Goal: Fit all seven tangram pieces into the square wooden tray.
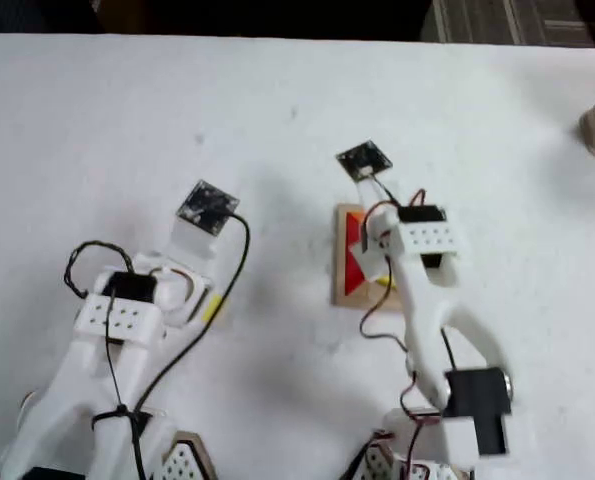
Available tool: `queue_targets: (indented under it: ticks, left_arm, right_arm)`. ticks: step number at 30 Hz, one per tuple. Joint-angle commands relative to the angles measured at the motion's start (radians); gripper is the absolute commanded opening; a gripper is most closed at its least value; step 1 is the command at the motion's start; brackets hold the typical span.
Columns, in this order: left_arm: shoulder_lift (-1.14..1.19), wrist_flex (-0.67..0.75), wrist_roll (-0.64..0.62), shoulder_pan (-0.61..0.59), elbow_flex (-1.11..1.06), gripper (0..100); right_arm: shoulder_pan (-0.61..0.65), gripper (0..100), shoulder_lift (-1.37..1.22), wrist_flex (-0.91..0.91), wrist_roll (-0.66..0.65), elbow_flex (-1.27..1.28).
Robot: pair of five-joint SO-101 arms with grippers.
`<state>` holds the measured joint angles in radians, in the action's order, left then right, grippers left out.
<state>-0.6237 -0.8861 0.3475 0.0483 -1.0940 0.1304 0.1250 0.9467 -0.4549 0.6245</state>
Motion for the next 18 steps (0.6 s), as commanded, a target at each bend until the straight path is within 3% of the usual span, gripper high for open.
queue_targets:
  ticks: [1, 11, 18]
  left_arm:
    - [-0.031, 0.023, 0.008, -0.008, 0.006, 27]
    - [-0.031, 0.044, 0.005, -0.004, -0.015, 27]
    - [-0.031, 0.046, 0.0, -0.007, -0.015, 27]
  right_arm:
    - [0.002, 1.6, 0.119, 0.012, -0.009, 0.048]
    - [-0.033, 1.6, 0.13, -0.154, -0.009, 0.074]
    - [-0.03, 1.6, 0.001, -0.143, -0.012, 0.08]
